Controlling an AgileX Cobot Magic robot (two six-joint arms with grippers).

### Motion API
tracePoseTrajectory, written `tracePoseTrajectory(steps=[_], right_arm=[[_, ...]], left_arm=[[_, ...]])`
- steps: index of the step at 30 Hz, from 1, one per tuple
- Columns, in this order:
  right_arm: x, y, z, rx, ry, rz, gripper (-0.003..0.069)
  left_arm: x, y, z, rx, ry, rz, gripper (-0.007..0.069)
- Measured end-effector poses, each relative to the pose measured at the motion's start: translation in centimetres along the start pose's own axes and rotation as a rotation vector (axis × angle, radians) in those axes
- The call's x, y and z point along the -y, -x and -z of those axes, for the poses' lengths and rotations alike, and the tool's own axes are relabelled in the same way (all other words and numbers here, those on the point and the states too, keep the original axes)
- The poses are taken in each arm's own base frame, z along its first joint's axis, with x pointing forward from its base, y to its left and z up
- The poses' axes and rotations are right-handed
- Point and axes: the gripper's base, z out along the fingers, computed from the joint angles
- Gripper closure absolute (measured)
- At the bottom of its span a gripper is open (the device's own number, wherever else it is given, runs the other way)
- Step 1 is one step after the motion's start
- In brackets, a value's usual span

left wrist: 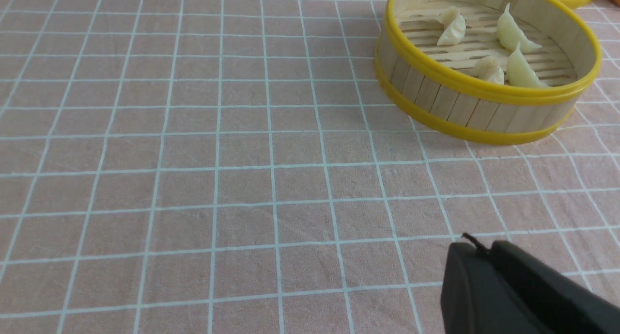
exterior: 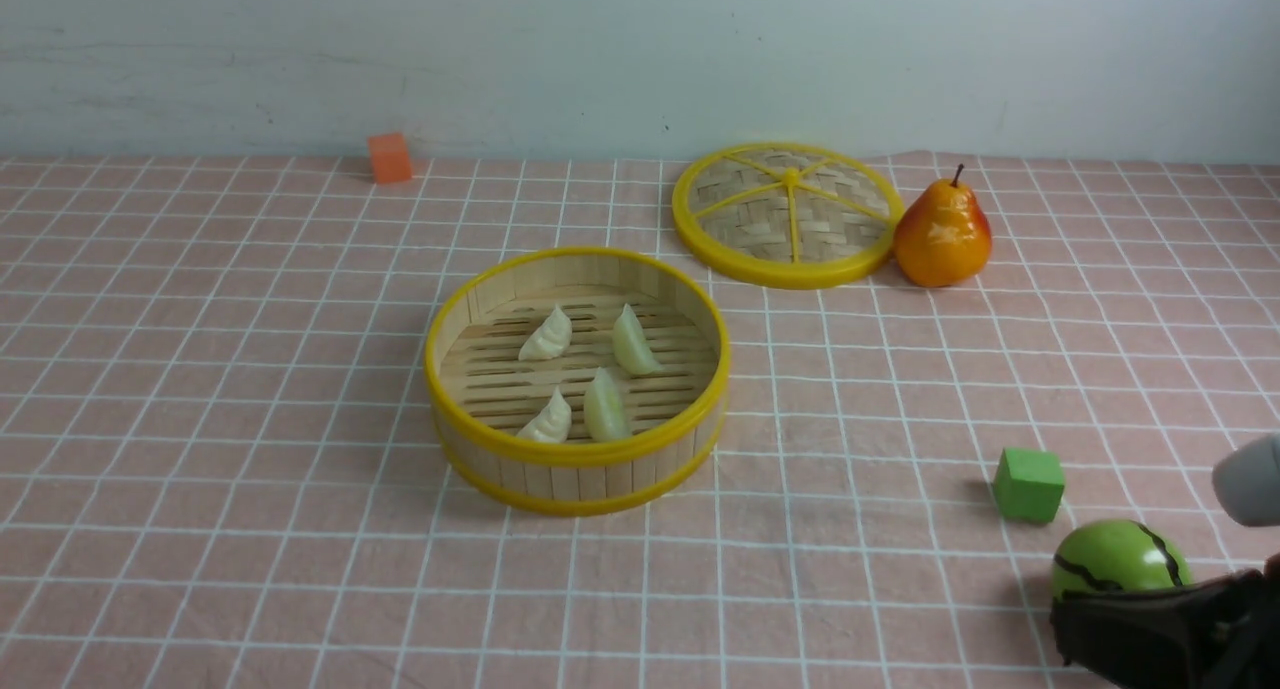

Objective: Put the dumplings into the steamer on the table with the pink tablecloth.

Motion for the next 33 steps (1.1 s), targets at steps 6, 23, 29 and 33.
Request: tracePoseTrajectory(steps=[6,23,29,33], right_arm=[[2.9,-5.2,0.9,0.239,-0.086,0.044,0.0662],[6.4,-11.8,2.8,0.413,-0.417,0.124,0.0662],[6.4,-12.0,2.8,0.379,-0.418,0.113,0.0659],[6.4,-12.0,2.8,0.377,-0.419,0.112,0.0656]], left_arm=[[0.0,0.0,0.0,0.0,0.0,0.0,0.0587],[0.0,0.0,0.0,0.001,0.0,0.0,0.0578],[0.0,0.0,0.0,0.001,0.0,0.0,0.057],[0.0,0.0,0.0,0.001,0.0,0.0,0.057]])
